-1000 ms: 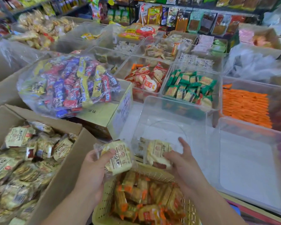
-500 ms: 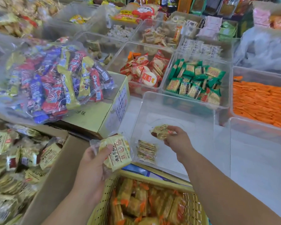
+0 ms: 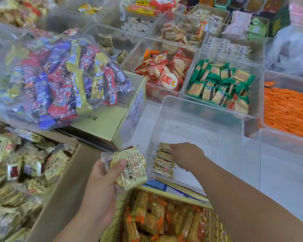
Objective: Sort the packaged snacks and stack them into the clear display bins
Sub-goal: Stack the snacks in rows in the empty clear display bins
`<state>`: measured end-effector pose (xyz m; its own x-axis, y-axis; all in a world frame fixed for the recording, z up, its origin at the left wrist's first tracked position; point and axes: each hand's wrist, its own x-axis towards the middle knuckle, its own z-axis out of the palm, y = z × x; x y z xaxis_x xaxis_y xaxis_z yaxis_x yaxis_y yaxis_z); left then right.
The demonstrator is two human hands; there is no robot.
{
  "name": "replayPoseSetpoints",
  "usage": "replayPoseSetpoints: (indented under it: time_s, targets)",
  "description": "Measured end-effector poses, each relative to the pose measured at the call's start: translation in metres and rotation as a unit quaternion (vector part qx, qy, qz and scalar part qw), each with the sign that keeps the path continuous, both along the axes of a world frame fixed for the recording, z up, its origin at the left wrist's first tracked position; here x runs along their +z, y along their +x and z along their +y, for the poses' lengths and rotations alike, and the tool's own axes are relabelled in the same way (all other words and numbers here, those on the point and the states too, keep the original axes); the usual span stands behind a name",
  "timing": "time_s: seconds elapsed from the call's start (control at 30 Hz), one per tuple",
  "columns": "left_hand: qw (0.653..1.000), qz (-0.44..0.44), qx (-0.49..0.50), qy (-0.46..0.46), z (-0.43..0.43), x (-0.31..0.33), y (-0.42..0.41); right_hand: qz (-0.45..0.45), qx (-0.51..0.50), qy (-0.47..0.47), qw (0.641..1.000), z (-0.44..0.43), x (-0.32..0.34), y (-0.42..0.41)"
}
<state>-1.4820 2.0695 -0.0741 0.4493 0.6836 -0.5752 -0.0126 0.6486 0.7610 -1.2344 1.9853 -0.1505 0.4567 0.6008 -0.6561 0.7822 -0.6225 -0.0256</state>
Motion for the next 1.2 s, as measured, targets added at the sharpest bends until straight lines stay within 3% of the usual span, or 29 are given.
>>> replayPoseSetpoints:
  time_s: [0.23, 0.33, 0.4, 0.43, 0.5, 0.53, 0.6, 0.8, 0.93, 1.2]
  targets:
    - [0.999, -0.016, 0.001, -0.028, 0.000, 0.000, -0.003, -0.017, 0.016, -0.041, 0.999, -0.003, 0.014, -0.014]
    - [0.999, -0.018, -0.008, -0.039, -0.001, 0.005, -0.003, -0.033, -0.084, 0.084, 0.992, -0.016, 0.036, -0.021]
    - [0.999, -0.018, -0.013, -0.039, -0.002, 0.011, -0.003, 0.059, -0.127, 0.260, 0.955, -0.032, 0.053, -0.034]
    - [0.999, -0.014, -0.016, -0.034, -0.004, 0.015, -0.002, 0.130, -0.151, 0.347, 0.916, -0.040, 0.064, -0.046]
    - [1.000, 0.008, -0.025, -0.012, -0.011, 0.022, -0.001, 0.222, -0.190, 0.448, 0.845, -0.056, 0.087, -0.073]
    - [0.999, 0.020, -0.029, 0.001, -0.014, 0.024, 0.001, 0.237, -0.200, 0.467, 0.828, -0.062, 0.096, -0.086]
    - [0.999, 0.034, -0.031, 0.017, -0.024, 0.030, 0.006, 0.240, -0.205, 0.474, 0.822, -0.073, 0.107, -0.111]
    - [0.998, 0.018, -0.038, -0.054, -0.047, 0.032, 0.021, 0.147, -0.194, 0.439, 0.865, -0.084, 0.112, -0.137]
    - [0.991, 0.075, -0.090, 0.059, -0.055, 0.032, 0.028, 0.114, -0.202, 0.415, 0.880, -0.089, 0.113, -0.131]
    - [0.995, 0.081, -0.044, 0.032, -0.041, 0.023, 0.032, 0.204, -0.267, 0.456, 0.824, -0.098, 0.088, -0.080]
